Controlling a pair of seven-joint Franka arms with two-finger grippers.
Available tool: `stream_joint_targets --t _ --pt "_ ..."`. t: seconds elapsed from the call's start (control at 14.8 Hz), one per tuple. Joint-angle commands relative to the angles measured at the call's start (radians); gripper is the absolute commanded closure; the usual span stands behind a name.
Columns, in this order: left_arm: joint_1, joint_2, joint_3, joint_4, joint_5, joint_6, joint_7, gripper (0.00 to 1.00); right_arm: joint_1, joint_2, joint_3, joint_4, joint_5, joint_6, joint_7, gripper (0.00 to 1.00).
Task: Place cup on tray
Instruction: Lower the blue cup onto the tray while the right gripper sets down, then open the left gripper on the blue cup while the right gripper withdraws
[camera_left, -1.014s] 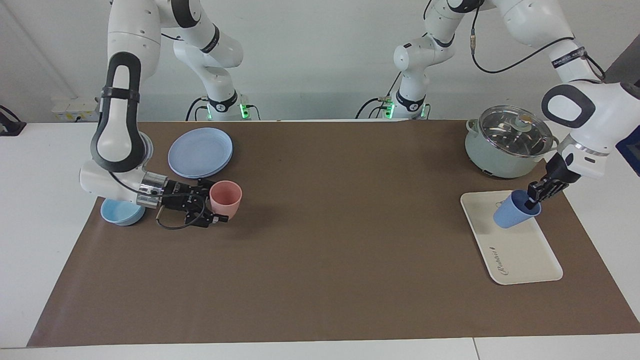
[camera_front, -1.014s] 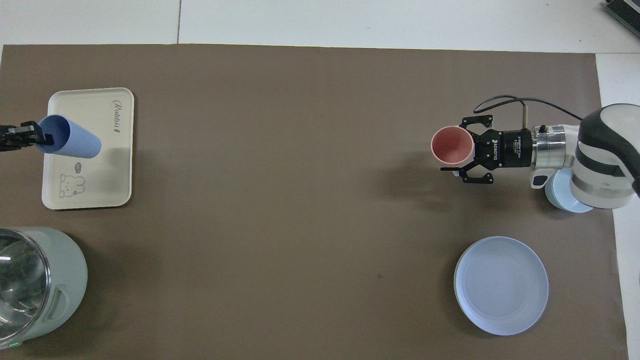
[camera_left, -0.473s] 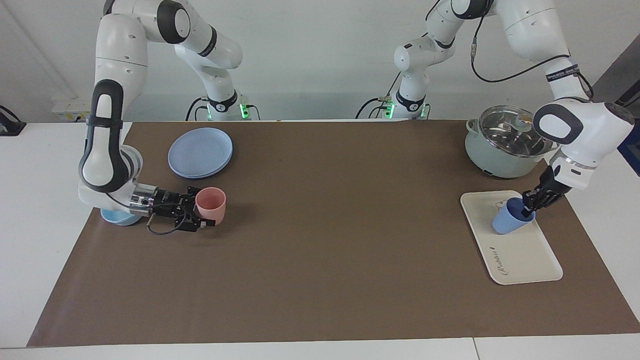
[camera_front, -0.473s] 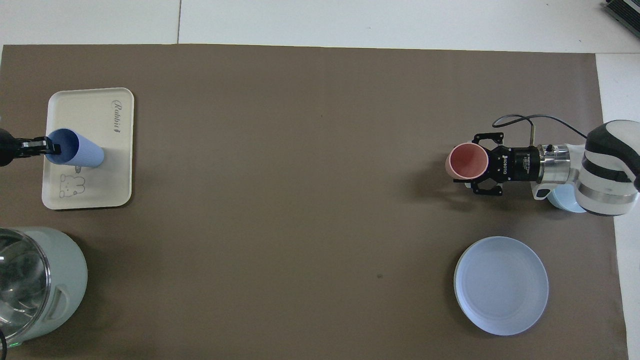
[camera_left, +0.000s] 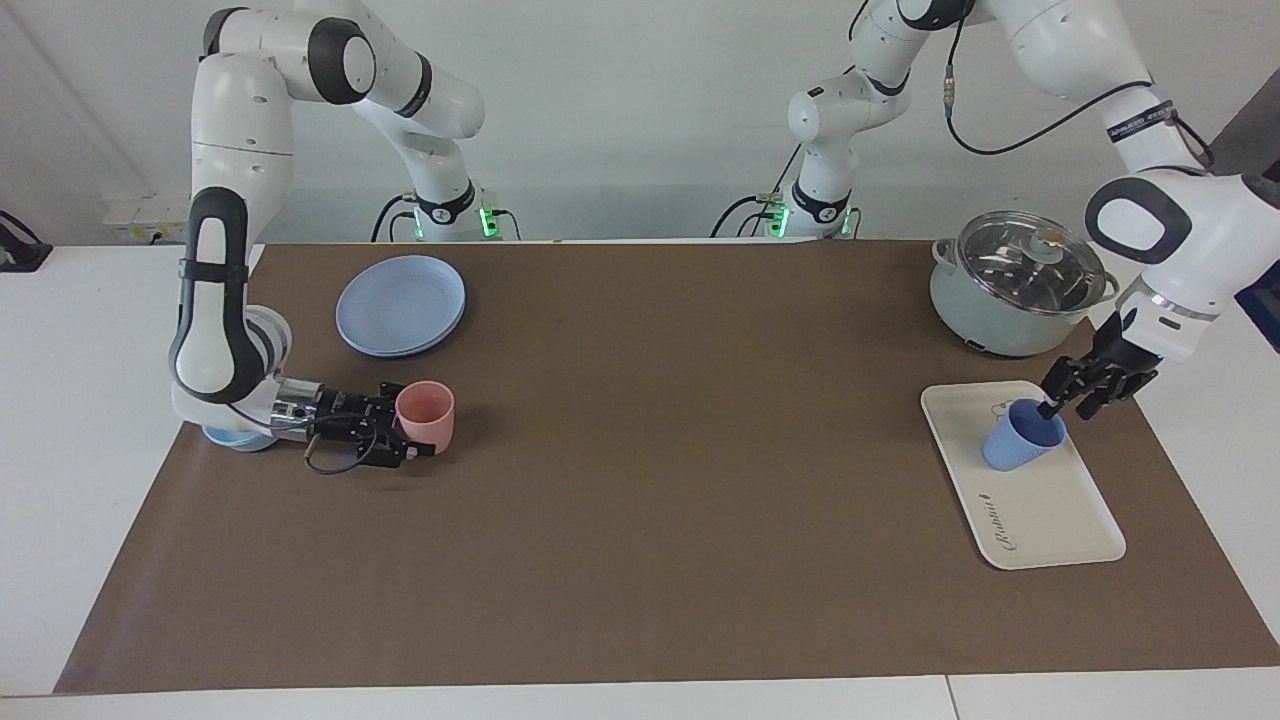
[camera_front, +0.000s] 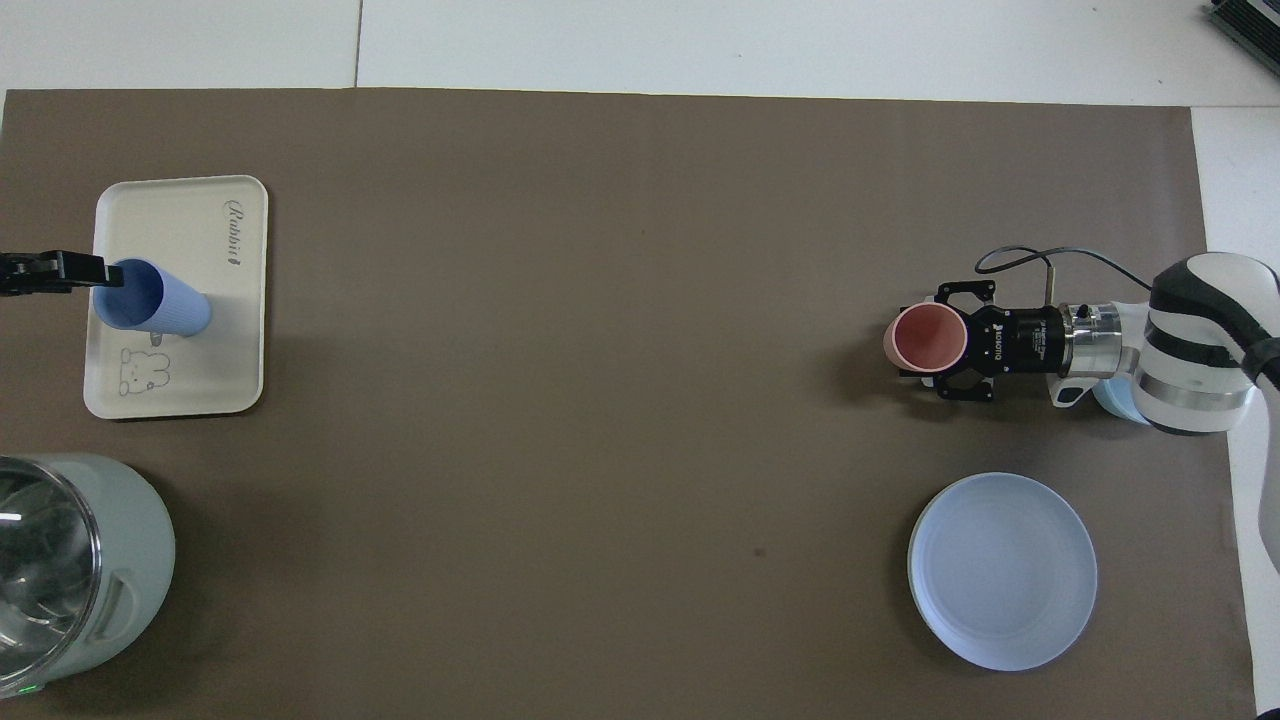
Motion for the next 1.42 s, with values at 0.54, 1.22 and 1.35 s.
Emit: stream_joint_targets --t 0.54,1.22,1.35 --pt "-0.301 -0.195 0.0 0.018 0.163 -0.342 -0.254 0.0 -0.015 -0.057 -0.004 -0.011 -0.013 0.094 -0.074 0.0" --pt "-0.321 -0.204 -0.007 0.174 0.186 -0.537 -0.263 0.0 0.004 -0.256 -0.002 -0.008 -0.477 0.378 -0.111 0.0" --pt "-0.319 -0.21 0.0 0.167 0.145 -0.535 -0.276 0.0 0.03 -0.317 -0.001 -0.004 -0.64 0.376 -0.124 0.0"
